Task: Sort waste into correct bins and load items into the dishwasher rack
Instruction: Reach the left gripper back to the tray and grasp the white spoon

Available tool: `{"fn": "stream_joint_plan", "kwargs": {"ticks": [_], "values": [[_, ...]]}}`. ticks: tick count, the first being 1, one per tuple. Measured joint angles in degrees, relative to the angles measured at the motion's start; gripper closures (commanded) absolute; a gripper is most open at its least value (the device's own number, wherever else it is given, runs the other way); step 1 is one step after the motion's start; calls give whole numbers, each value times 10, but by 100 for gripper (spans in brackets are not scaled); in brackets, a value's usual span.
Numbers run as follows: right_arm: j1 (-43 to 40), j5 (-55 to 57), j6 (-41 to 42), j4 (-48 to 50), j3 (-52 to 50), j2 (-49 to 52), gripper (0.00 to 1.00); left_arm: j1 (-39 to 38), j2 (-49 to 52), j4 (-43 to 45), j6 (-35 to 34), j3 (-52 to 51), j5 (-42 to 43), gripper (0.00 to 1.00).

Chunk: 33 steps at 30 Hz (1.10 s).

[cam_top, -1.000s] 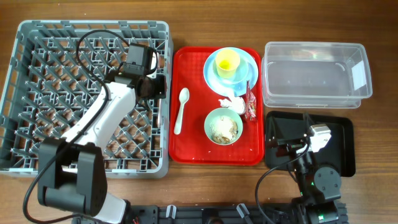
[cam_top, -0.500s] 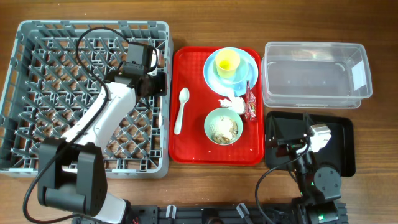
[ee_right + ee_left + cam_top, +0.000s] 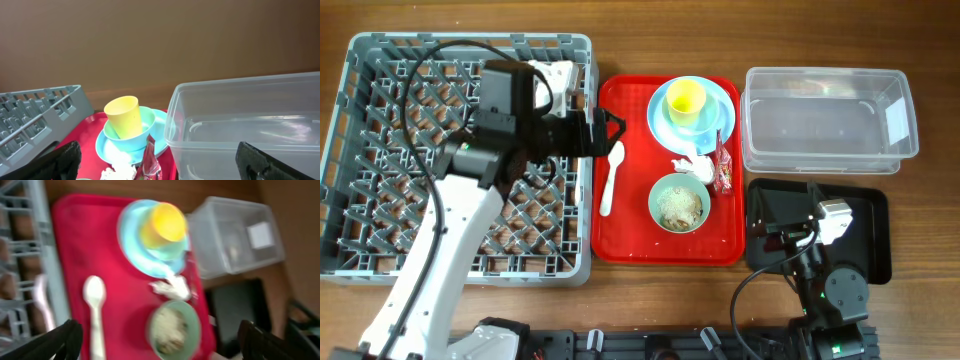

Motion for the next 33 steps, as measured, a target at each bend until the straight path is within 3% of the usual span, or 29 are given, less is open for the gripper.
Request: {"fn": "stream_joint_plan", "kwargs": {"ticks": [2,4,7,11,14,19,25,33], "values": [[0,0,0,0,0,0,0,-8,-2,-16,0,0,18,62],[0,0,0,0,0,0,0,-28,2,-27,-5,-1,28,75],[0,0,0,0,0,0,0,-66,7,-29,-6,-1,33,80],[0,0,0,0,0,0,0,-141,24,-31,-22,-1,-16,78],[0,0,0,0,0,0,0,-199,48,-38,-67,-1,-118,70],[0,0,0,0,0,0,0,-263,116,-42,-140,-1,-284,71],[0,0,0,0,0,0,0,-276,196,-38,-189,-1,-396,82],[0,0,0,0,0,0,0,-268,254,-23,-204,-1,-462,81]]}}
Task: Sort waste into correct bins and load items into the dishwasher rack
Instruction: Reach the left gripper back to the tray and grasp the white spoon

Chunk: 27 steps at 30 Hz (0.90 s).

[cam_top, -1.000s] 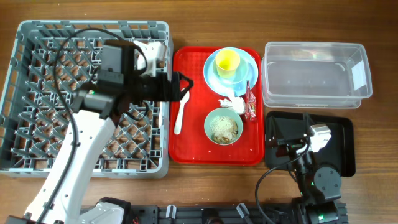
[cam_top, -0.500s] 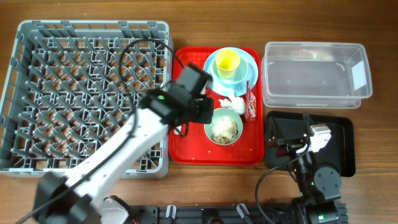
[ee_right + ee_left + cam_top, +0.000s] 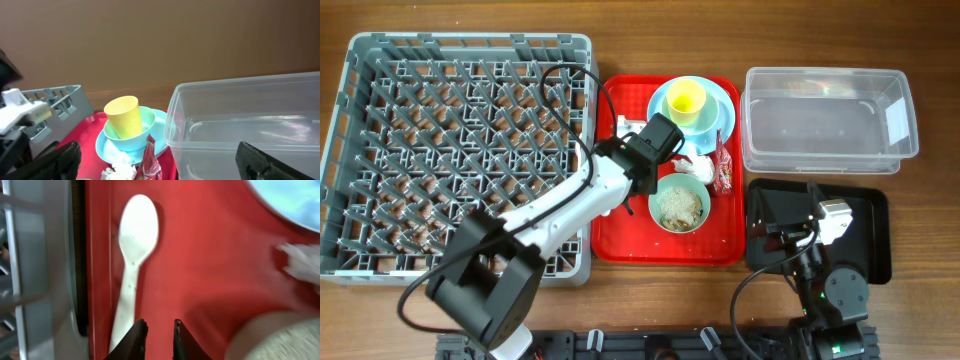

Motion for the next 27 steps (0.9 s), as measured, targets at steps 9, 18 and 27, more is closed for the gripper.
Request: {"fn": "stream_joint_plan", "kwargs": {"ticks": [9,18,27], "values": [[0,0,0,0,0,0,0,25,44,30,-2,0,-19,79],[0,0,0,0,0,0,0,47,46,44,-2,0,-26,78],[0,0,0,0,0,0,0,45,68,44,-2,0,-26,77]]}}
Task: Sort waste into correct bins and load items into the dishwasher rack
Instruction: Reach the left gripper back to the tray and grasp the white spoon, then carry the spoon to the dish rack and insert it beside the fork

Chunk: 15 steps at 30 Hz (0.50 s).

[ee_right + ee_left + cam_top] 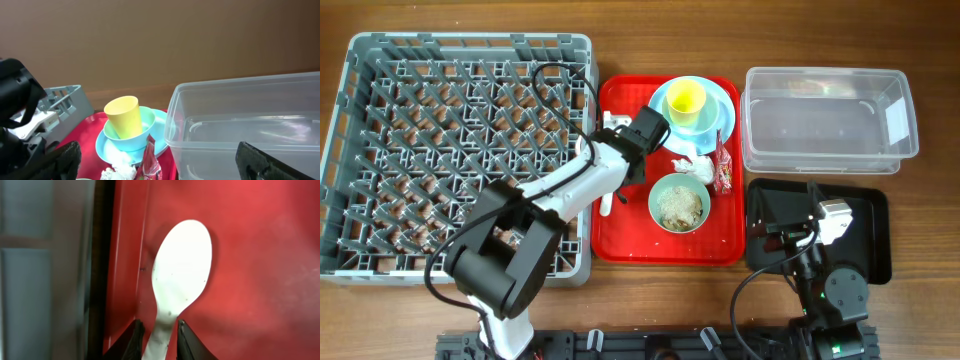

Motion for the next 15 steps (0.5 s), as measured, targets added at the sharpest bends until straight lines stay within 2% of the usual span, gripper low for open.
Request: {"fn": "stream_joint_plan", "kwargs": {"ticks": [15], "values": [[0,0,0,0,0,0,0,-43,18,15,0,0,3,79]]}}
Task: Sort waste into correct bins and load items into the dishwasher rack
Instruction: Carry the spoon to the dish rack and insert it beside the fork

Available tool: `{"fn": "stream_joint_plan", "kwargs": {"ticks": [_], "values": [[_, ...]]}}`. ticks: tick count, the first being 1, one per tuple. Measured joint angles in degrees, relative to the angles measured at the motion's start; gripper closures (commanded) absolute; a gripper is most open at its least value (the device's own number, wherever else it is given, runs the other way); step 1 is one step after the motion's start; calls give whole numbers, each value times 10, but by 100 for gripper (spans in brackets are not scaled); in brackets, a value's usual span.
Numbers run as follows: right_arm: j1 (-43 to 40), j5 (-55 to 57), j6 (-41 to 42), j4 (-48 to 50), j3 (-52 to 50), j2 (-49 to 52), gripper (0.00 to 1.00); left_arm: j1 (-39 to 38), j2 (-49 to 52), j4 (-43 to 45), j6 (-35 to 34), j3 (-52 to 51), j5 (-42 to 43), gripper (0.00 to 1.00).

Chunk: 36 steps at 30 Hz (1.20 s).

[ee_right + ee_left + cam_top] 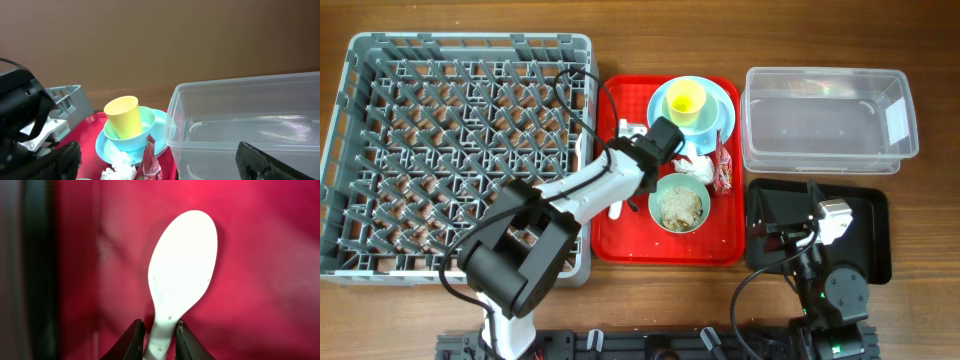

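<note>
My left gripper (159, 341) is shut on the neck of a white plastic spoon (182, 262), whose bowl points away over the red tray (270, 280). Overhead, the left gripper (628, 172) sits at the tray's left side, and the spoon's handle end (616, 209) pokes out below it. A yellow cup (685, 98) stands in a green bowl on a blue plate. Below them lie a crumpled napkin (692, 167), a red wrapper (723, 165) and a bowl of food scraps (679, 204). My right gripper (160, 167) is open, low over the black bin (865, 215).
The grey dishwasher rack (450, 150) fills the left of the table, its wall right next to the tray's left rim. A clear plastic bin (828, 118) stands at the back right, above the black bin. The red tray (620, 245) lies between rack and bins.
The left gripper and the spoon in it have shifted slightly right, away from the rack wall. The jaws stay shut on the spoon's neck. The right arm has not moved.
First the left gripper was open over the rack's right edge, looking at the tray. Then it was low over the tray, jaws nearly shut beside the spoon's handle. Later the jaws were shut on the spoon's neck by the tray's left rim, and now slightly further right.
</note>
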Motion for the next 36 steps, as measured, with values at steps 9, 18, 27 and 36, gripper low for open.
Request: {"fn": "stream_joint_plan", "kwargs": {"ticks": [9,18,27,36], "values": [[0,0,0,0,0,0,0,-15,0,13,-2,0,10,96],[0,0,0,0,0,0,0,-15,-15,-5,-2,0,5,96],[0,0,0,0,0,0,0,-15,-200,-67,-2,0,-37,95],[0,0,0,0,0,0,0,-5,-309,-170,0,4,-159,94]]}}
